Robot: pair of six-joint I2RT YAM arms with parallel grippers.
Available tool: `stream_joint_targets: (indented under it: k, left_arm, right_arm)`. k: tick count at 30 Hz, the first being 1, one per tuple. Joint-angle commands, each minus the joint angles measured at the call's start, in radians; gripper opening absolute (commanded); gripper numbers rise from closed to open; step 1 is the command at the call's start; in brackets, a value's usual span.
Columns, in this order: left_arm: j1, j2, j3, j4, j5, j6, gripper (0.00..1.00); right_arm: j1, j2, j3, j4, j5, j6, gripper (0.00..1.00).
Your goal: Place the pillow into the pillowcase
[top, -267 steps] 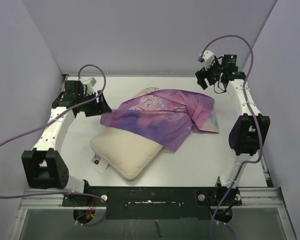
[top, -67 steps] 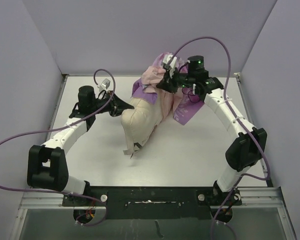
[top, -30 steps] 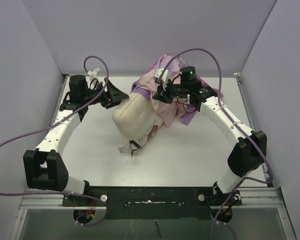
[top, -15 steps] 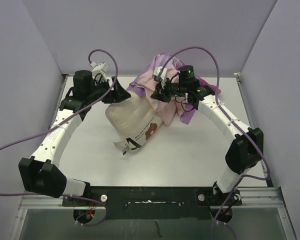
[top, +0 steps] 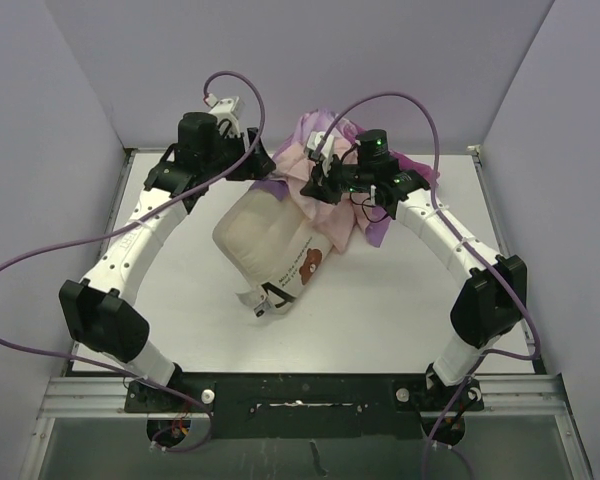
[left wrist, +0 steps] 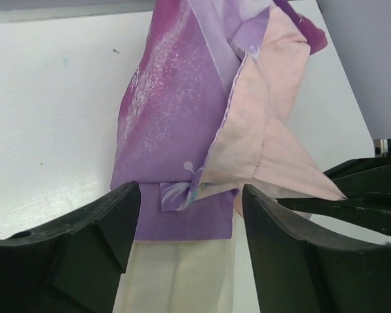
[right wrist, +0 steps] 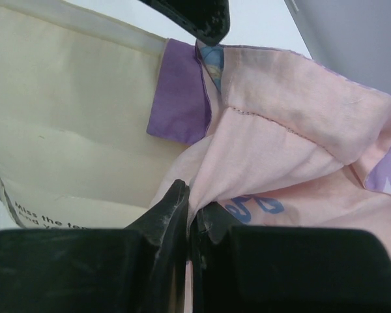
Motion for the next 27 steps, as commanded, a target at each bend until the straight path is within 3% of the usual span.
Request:
stream_joint_targets:
  k: [1,5,12,20,27]
  left_arm:
    - [0.003,0.035,0.053,-0.044,0.038,-0.008,0.55]
    - [0.003,0.028,0.041,-0.039,0.094,-0.022,0.45]
    - [0.017,-0.02,-0.041,-0.085,0.112,-0.053,0.45]
    - [0.048,-0.178,-0.249,-0.095,0.209,-0.133,0.46]
    - [0.036,-0.299,-0.507,0.126,0.392,-0.37,0.46]
  right_arm:
    - [0.003,-0.03,0.033,0.044,-0.028,0.011,0.0]
    - [0.003,-0.031,0.028,0.046,-0.026,0.01,0.0]
    - [0.004,-0.023,0.024,0.05,-0.025,0.011,0.0]
    - [0.014,0.003,0.01,0.05,-0.034,0.009,0.0]
    - [0.044,0.028,0.008,0.048,-0.036,-0.005,0.0]
